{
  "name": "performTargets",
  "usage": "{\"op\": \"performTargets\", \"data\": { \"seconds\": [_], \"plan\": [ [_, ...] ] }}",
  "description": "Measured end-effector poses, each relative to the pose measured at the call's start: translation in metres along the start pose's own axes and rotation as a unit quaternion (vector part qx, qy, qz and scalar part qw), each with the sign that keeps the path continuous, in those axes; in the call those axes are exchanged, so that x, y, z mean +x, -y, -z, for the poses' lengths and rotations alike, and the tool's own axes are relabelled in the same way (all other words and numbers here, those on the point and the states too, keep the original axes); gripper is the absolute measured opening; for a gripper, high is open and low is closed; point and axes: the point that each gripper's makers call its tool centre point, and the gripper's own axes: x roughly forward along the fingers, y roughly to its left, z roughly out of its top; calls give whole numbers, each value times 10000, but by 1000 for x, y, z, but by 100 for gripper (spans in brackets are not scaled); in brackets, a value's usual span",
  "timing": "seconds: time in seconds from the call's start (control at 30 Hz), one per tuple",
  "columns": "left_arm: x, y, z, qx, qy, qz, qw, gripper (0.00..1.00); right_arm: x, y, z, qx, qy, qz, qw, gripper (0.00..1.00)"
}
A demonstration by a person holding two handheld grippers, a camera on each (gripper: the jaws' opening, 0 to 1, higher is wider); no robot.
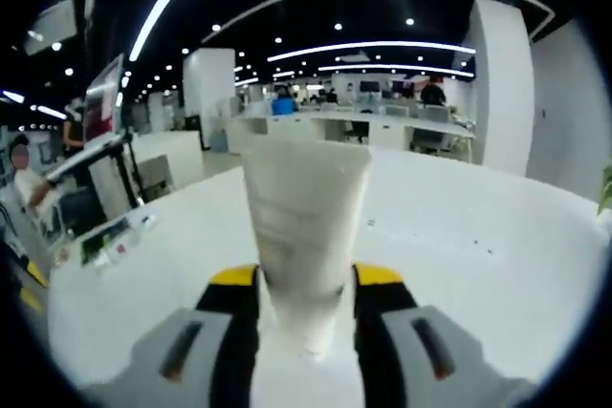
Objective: Arrange the skincare products in the storage area until every visible bottle or jar stands upright without overlapping.
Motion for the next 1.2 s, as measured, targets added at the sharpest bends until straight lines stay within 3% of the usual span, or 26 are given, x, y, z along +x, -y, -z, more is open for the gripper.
{"op": "performTargets", "data": {
  "seconds": [0.27,0.43,0.5,0.57,0.8,0.93,1.0,1.07,1.2],
  "plan": [
    [0,1,-1,1,-5,-1,10000,28,-10,1,2,268,24,8,9996,44],
    [-1,1,-2,3,22,-24,10000,28,-28,-11,22,790,-269,120,9964,55],
    [-1,1,-2,28,22,-14,10000,28,-39,-25,43,1051,-546,100,9929,55],
    [-1,1,-2,24,11,-10,10000,28,-43,-37,53,986,-723,30,9925,55],
    [0,1,0,40,-13,-6,10000,28,-35,-89,58,810,-1002,-582,9900,58],
    [0,1,0,55,-30,-14,10000,28,-24,-103,84,870,-1719,-685,9789,60],
    [0,1,0,56,-29,-18,10000,28,-22,-102,88,913,-1840,-529,9772,53],
    [0,0,0,52,-28,-32,10000,28,-20,-106,99,687,-2138,-510,9731,48],
    [-1,0,0,66,-26,-38,10000,28,-18,-107,117,241,-2617,-452,9638,49]
  ]
}}
